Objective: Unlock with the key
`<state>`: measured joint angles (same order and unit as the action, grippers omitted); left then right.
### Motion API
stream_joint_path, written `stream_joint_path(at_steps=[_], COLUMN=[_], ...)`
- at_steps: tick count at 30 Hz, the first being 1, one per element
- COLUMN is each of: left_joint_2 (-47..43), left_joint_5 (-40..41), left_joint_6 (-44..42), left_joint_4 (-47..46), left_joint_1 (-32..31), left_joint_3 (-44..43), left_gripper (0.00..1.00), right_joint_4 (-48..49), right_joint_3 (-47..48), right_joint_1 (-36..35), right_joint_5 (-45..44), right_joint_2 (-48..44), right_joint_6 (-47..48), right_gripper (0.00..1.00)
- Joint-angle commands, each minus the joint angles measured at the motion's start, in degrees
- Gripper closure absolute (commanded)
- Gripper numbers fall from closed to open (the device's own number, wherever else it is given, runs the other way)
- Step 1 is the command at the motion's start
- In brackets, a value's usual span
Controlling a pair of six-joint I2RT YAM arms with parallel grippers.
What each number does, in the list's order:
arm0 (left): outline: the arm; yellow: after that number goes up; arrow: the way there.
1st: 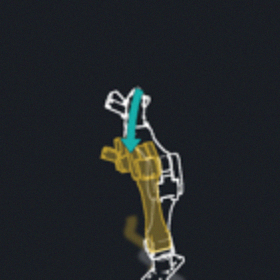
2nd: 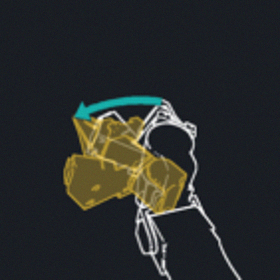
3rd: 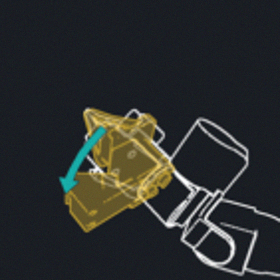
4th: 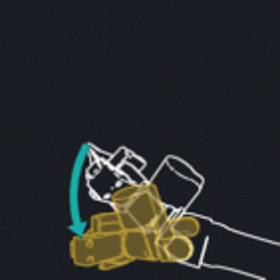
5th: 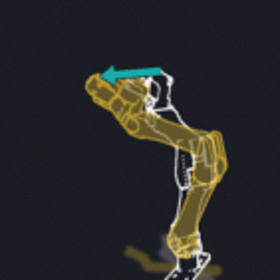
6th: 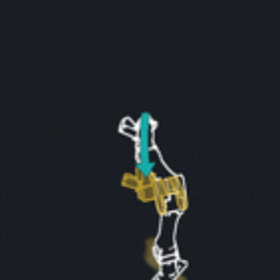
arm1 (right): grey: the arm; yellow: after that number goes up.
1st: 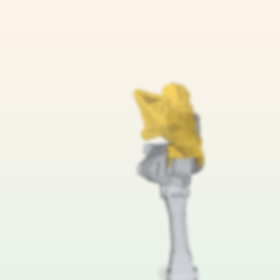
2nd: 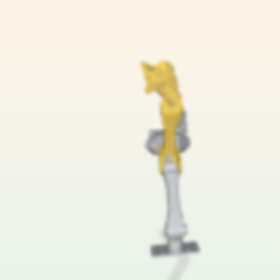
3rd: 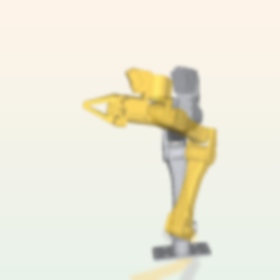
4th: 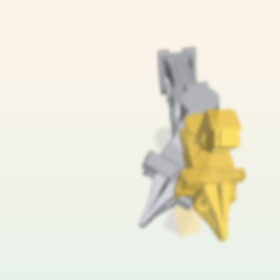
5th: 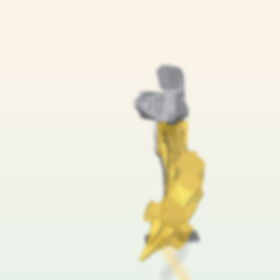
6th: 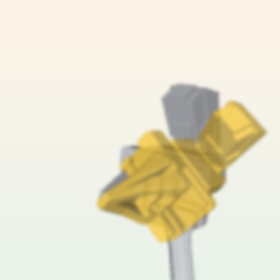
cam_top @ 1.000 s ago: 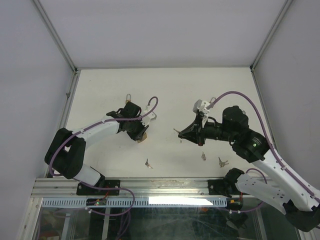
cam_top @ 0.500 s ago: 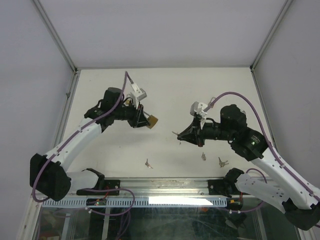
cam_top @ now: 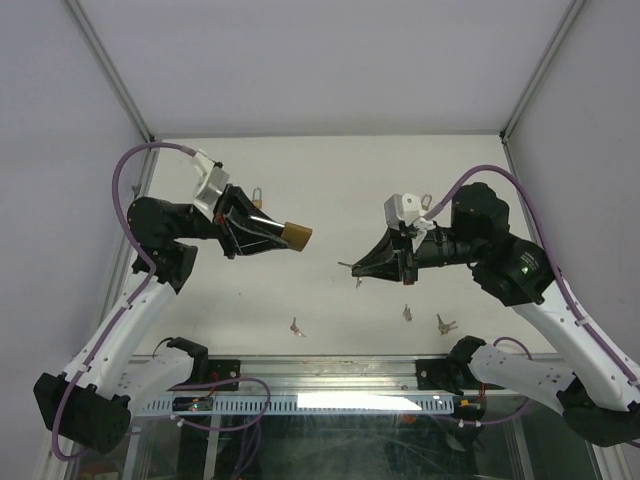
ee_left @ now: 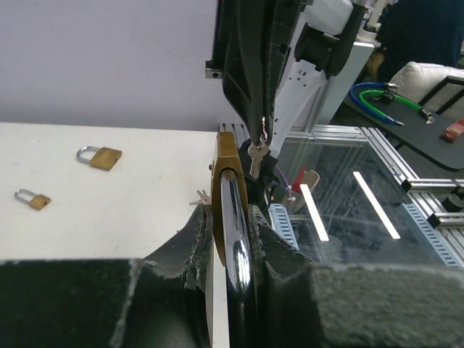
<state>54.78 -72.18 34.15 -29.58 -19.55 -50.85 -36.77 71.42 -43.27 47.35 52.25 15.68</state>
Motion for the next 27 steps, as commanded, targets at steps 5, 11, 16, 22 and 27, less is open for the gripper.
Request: stream_joint_path(at_steps=[5,11,16,22,27], left_joint_2=[-1.81,-0.56,0.59,2.73,4.34], left_joint_5=[-0.60,0.84,1.16,0.35,0.26], left_joint_6=[7.20,7.96,8.61,9.44,9.12], left_joint_4=[-11.37,-12.66,-11.92,-11.31,-11.00], left_joint_1=[-2.65,-5.13,-6.24,-8.44,-9.95], left_joint_3=[-6.33,-7.18,-10.80,-13.88,-14.47], left_gripper=[1.00,1.00,1.00,1.00,1.00], right_joint_4=[17.63,24.80,29.61,37.12,39.01], right_joint_3=[-3.18,-5.00,-7.32,-10.74,-11.61], right_joint_1=[-0.22,-0.71,-1.03,-1.75,-2.42], right_joint_5=[5.89,7.75,8.10,9.41,9.09], right_joint_2=[-2.05,-1.35,-2.56,-4.30,-4.71], right_joint_6=[-9.15,-12.17,-13.25,-14.90,-14.67], right_gripper=[1.00,1.00,1.00,1.00,1.00])
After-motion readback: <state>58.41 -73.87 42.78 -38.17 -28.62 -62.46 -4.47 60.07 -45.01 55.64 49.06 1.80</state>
